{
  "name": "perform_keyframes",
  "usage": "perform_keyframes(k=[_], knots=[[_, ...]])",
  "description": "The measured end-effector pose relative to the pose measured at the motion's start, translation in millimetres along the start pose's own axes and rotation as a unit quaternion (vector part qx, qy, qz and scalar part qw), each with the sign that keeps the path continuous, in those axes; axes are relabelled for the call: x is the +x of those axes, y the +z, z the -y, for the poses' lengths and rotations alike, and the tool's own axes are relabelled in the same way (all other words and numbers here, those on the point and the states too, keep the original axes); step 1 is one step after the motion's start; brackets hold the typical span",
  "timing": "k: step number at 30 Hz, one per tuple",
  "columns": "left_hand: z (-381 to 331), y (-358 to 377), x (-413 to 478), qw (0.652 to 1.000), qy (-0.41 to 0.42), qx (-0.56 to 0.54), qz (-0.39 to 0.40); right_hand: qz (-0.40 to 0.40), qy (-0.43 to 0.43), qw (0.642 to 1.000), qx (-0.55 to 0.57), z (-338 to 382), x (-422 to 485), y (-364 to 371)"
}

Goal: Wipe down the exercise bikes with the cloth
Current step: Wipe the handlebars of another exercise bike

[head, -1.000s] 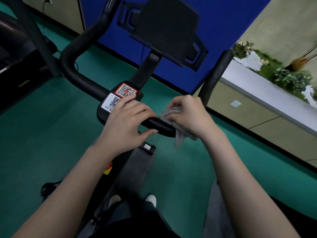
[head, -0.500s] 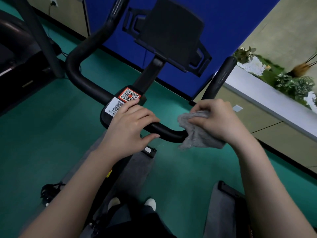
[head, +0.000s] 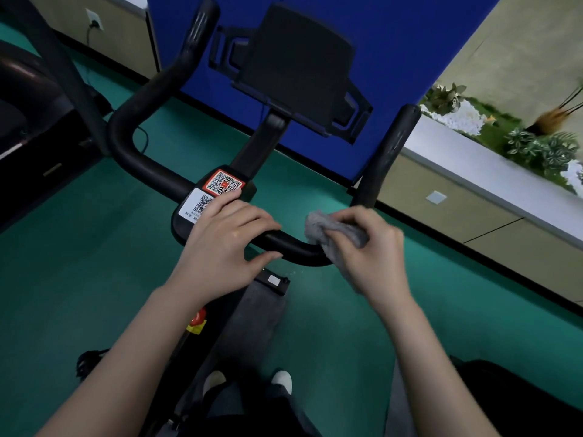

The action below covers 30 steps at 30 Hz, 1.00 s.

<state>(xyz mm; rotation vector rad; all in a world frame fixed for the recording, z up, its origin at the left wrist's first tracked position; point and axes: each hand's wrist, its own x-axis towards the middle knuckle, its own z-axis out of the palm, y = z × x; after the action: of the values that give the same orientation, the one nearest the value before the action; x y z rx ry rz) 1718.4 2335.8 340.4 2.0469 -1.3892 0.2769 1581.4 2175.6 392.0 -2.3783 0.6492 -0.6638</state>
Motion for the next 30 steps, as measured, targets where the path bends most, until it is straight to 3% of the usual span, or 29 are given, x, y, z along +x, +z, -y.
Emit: perform_keyframes(k=[7, 14, 30], knots=[[0, 0, 0, 1.000, 0.000, -0.002, 0.003, -0.113, 0.053, 0.991, 0.049, 2, -28, 19], [0, 1, -1, 1.000, 0.005, 0.004, 0.002, -0.162, 0.114, 0.977, 0.080, 3, -31, 20], [-1, 1, 1, 1.000, 0.011, 0.012, -0.008, -0.238, 0.072, 0.968, 0.006, -20, -18, 16]])
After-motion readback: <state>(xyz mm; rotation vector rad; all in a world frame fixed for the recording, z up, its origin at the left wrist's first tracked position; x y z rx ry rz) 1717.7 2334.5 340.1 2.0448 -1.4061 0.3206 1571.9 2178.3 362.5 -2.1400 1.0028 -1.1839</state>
